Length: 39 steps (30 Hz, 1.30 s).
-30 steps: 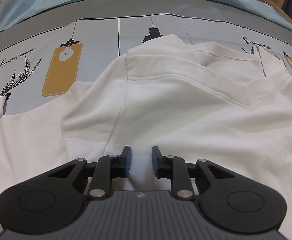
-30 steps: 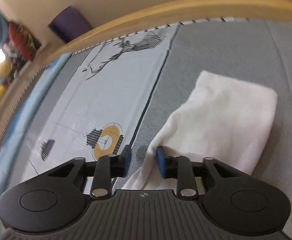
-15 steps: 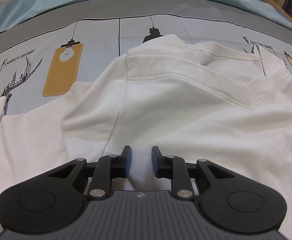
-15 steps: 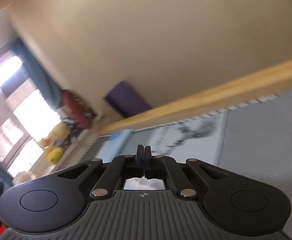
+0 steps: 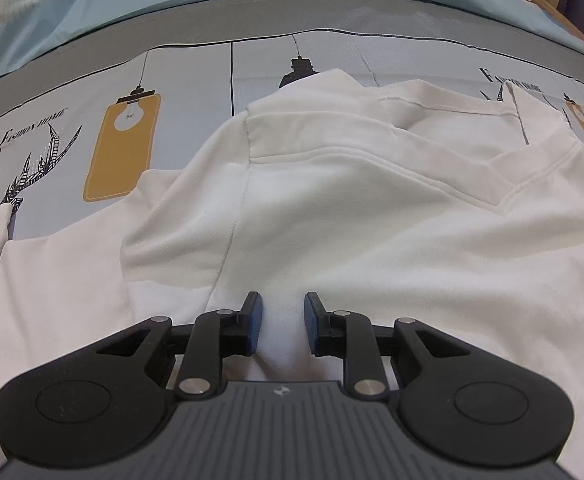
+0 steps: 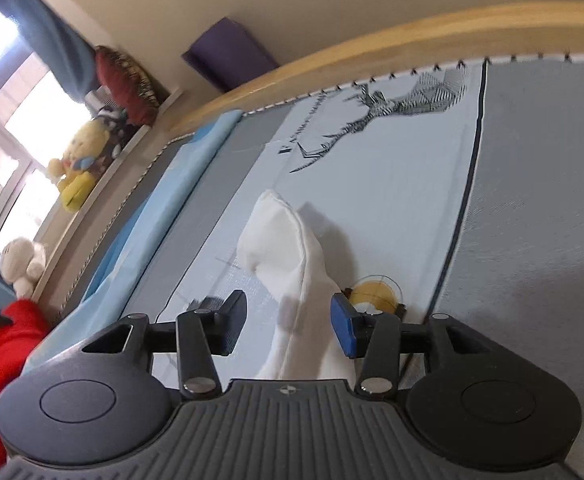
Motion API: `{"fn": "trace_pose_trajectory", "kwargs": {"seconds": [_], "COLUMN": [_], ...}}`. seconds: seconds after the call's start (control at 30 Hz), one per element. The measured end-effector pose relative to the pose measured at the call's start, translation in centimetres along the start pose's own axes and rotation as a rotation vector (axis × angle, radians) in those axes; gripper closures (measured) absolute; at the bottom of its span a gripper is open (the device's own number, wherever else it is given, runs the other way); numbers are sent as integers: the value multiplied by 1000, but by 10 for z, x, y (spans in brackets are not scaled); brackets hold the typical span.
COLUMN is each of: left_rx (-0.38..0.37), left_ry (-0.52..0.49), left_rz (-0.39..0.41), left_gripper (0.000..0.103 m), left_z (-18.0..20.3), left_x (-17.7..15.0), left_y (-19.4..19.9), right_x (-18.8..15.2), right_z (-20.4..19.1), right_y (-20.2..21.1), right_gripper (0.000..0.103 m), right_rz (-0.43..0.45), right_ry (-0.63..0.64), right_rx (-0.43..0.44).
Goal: Fold small clothes
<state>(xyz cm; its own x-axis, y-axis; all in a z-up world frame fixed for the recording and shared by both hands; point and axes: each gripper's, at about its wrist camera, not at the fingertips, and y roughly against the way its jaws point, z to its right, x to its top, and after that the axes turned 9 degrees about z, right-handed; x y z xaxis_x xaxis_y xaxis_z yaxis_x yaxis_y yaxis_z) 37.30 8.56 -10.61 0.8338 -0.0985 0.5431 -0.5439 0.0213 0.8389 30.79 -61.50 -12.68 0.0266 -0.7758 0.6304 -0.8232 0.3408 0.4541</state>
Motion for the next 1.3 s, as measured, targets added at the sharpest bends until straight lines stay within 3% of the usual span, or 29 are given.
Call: {"fn": "trace_pose_trajectory", "kwargs": {"seconds": [0.07, 0.1, 0.13, 0.17, 0.2, 0.27, 0.4, 0.5, 0.53, 0.6, 0.73, 0.8, 0.9, 1.23, 1.27, 1.3], "left_rx": [2, 4, 5, 4, 3, 1, 2, 5, 5, 8, 22, 21, 15, 4, 2, 2], "left_ry": [-6, -13, -18, -21, -21, -13, -11, -12, -9, -1, -17, -23, -21, -51, -52, -53], "left_rz": [5, 8, 10, 11, 10, 5, 2, 3, 3, 2, 16, 21, 19, 32, 33, 33], "left_gripper": [77, 77, 77, 77, 77, 77, 77, 77, 77, 77, 77, 77, 76, 76, 76, 76], "left_z": [1, 1, 3, 3, 2, 2, 2, 2, 2, 2, 5, 5, 4, 6, 6, 5], "left_x": [-1, -1, -2, -2, -2, -1, 0, 0, 0, 0, -2, -3, -3, -4, -4, -4], "left_y": [1, 1, 1, 1, 1, 1, 1, 1, 1, 1, 3, 3, 3, 3, 3, 3], "right_x": [-6, -7, -9, -11, -10, -2, 26, 36, 35, 27, 5, -5, -10, -21, -23, -25], "right_z": [-5, -4, -5, -7, -11, -24, -57, -61, -59, -50, -15, -5, -3, -12, -14, -15], "right_y": [-7, -14, -18, -20, -21, -10, 51, 87, 92, 83, 32, 17, 4, -44, -47, -48], "right_gripper": [56, 63, 72, 93, 97, 99, 103, 103, 103, 101, 91, 71, 59, 62, 75, 95], "right_rz": [7, 6, -2, -9, -4, 49, 326, 446, 444, 358, 46, 8, 21, -8, -5, 0], "right_ry": [-6, -10, -17, -19, -16, -17, -9, -38, -29, 22, -36, -54, -32, -16, -15, -12], "right_rx": [-9, -11, -6, 8, 25, 74, 197, 203, 160, 24, -31, 2, 8, 45, 39, 35]}}
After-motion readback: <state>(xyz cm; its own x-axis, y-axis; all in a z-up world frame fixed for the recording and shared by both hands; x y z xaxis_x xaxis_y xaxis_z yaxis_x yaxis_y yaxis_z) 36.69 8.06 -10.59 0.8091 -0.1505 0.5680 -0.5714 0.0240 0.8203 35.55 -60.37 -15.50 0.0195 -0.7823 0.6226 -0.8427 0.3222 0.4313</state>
